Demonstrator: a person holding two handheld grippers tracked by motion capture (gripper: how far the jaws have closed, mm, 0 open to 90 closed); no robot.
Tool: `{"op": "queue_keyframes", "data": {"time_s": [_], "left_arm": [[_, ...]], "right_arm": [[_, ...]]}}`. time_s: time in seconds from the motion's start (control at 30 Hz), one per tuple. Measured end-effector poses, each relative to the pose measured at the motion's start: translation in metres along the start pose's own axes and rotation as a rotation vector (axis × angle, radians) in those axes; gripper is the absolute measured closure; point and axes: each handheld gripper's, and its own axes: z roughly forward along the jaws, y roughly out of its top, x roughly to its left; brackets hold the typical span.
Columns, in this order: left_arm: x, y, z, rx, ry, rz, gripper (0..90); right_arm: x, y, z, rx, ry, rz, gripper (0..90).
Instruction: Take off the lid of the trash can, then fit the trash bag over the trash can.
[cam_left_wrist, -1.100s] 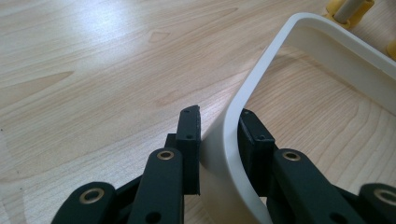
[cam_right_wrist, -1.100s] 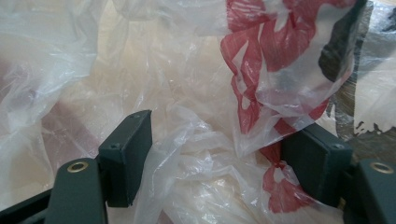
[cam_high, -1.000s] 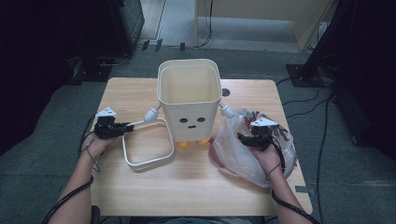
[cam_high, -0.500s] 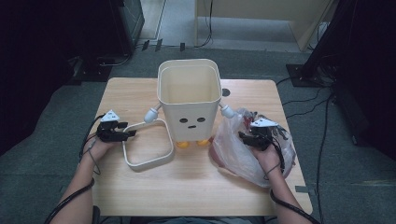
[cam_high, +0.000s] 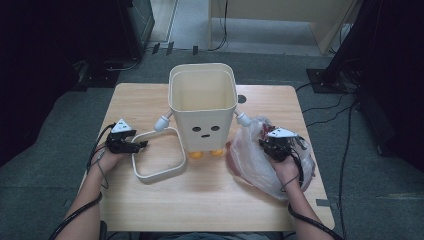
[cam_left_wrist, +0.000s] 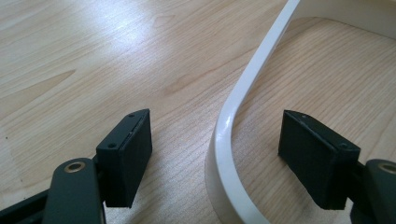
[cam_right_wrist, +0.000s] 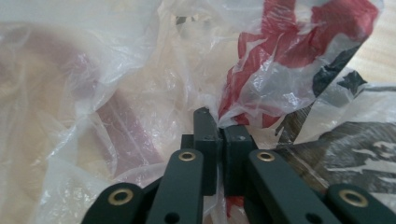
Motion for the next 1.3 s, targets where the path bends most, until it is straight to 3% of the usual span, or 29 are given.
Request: {"op": "queue_keyframes", "data": {"time_s": [0.17,0.23,0.6,0.73,0.93,1.0,1.3], "left_arm": [[0.0,0.0,0.0,0.0,0.0,-0.001,26.1],[0.0,0.0,0.0,0.0,0.0,-0.001,26.1],[0.0,0.0,0.0,0.0,0.004,-0.004,26.1],[-0.001,0.0,0.0,0.0,0.006,-0.006,26.1],[-0.001,0.0,0.0,0.0,0.007,-0.008,26.1],[-0.001,0.0,0.0,-0.001,0.008,-0.009,26.1],[-0.001,0.0,0.0,0.0,0.01,-0.011,26.1]], "right_arm": [[-0.006,0.001,-0.005,0.007,0.028,0.06,89.7],[-0.006,0.002,-0.01,-0.007,0.029,0.063,89.7],[-0.007,0.012,-0.047,-0.164,0.02,0.073,89.7],[-0.009,0.013,-0.06,-0.209,0.025,0.097,89.7],[-0.016,0.019,-0.08,-0.249,0.089,0.174,89.6],[-0.019,0.022,-0.085,-0.24,0.122,0.225,89.6],[-0.039,0.027,-0.118,-0.195,0.151,0.374,89.8]]}}
